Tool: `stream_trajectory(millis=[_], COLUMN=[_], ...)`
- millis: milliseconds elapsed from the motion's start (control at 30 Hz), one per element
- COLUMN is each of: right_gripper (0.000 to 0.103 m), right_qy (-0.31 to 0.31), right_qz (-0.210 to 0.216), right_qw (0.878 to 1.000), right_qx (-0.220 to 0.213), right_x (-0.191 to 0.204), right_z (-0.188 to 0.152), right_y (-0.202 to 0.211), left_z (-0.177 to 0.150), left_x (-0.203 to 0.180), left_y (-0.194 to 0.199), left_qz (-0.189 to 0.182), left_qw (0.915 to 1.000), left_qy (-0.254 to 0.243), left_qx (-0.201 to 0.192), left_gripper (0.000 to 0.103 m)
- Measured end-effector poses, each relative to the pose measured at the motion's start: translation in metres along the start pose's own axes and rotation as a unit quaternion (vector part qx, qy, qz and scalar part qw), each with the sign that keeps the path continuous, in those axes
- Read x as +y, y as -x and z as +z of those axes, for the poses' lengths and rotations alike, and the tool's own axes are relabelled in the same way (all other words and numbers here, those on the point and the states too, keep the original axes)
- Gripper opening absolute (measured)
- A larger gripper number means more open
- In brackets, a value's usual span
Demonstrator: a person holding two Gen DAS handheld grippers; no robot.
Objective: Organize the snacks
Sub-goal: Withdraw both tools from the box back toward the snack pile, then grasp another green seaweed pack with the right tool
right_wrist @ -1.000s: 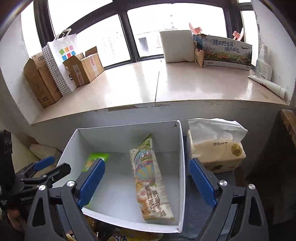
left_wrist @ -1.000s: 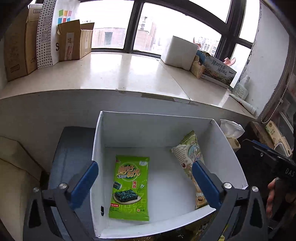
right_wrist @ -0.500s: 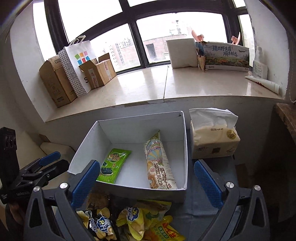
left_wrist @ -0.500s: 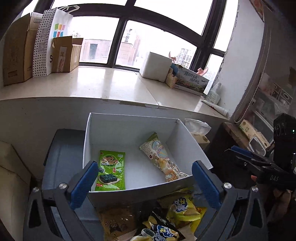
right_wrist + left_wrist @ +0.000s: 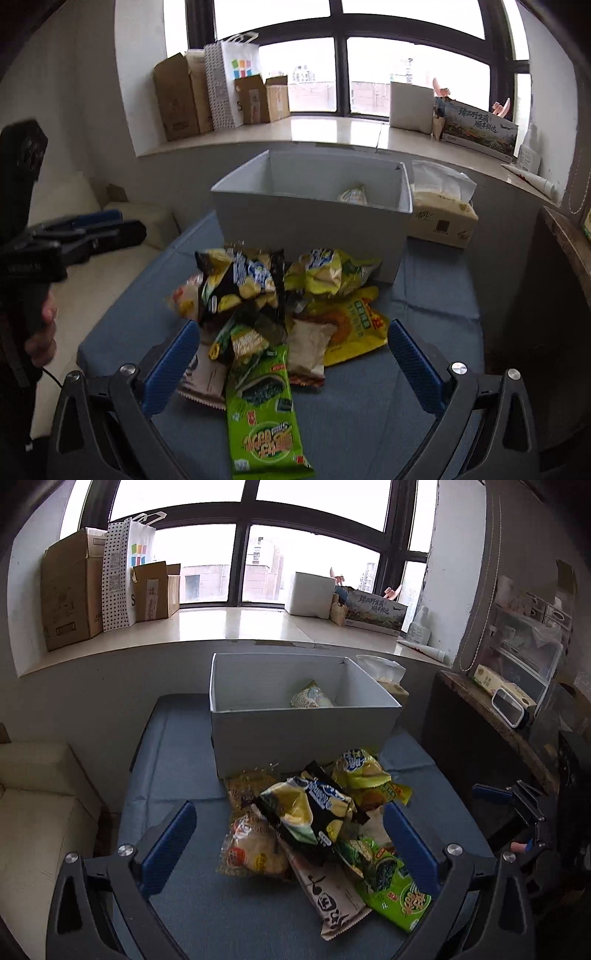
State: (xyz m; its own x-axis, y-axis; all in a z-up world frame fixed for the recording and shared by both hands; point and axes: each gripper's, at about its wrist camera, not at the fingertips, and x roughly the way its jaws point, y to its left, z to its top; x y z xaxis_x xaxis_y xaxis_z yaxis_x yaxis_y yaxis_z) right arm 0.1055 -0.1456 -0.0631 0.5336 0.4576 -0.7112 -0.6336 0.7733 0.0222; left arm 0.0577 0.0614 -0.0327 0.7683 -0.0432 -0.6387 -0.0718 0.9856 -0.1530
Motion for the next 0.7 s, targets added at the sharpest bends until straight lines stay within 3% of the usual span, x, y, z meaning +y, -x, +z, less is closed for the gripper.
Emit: stream_trajectory(millis=[67,133,333,500,533,600,700], right_gripper=[0.103,0.103,0.103,0.103,0.101,0.087,0.082], right_qy=[0.032,0.036,0.075,0.123,0.128,0.130,0.109], right_qz=[-0.029,-0.020,-0.033,-0.047,-0.047,-0.049,-0.027], right_qw=[0.998,0.998,0.992,0.984,0.983,0.982,0.985], right_qx=[0.035,0.049,0.096,0.121,0.121,0.129,0.132], right_x=[0.017,0.023,0.036,0.050,0.051,0.051,0.043], right_z=[-0.024,-0.042,-0.058,-0.068,-0.069,-0.073,-0.076], right_y=[-0.012,-0.020,-0.051,-0.067,-0.068,-0.069,-0.069], left_z=[-0.016,-0.029,-0.044,-0.053,-0.055,-0.058,-0.062], left_x=[0.005,0.008,0.011,-0.006,-0.011,-0.017,-0.023], left_y=[0.010,0.013,0.008,-0.003,-0.005,-0.009,-0.015], left_qz=[0.003,0.006,0.023,0.059,0.067,0.071,0.066], left_qw=[0.9998,0.9996,0.9983,0.9969,0.9962,0.9954,0.9950], left_qy=[0.019,0.027,0.042,0.003,-0.008,-0.021,-0.027], left_qx=[-0.001,0.012,0.034,0.051,0.055,0.060,0.069], left_gripper=[0.103,0.103,0.103,0.103,0.103,0.103,0.103])
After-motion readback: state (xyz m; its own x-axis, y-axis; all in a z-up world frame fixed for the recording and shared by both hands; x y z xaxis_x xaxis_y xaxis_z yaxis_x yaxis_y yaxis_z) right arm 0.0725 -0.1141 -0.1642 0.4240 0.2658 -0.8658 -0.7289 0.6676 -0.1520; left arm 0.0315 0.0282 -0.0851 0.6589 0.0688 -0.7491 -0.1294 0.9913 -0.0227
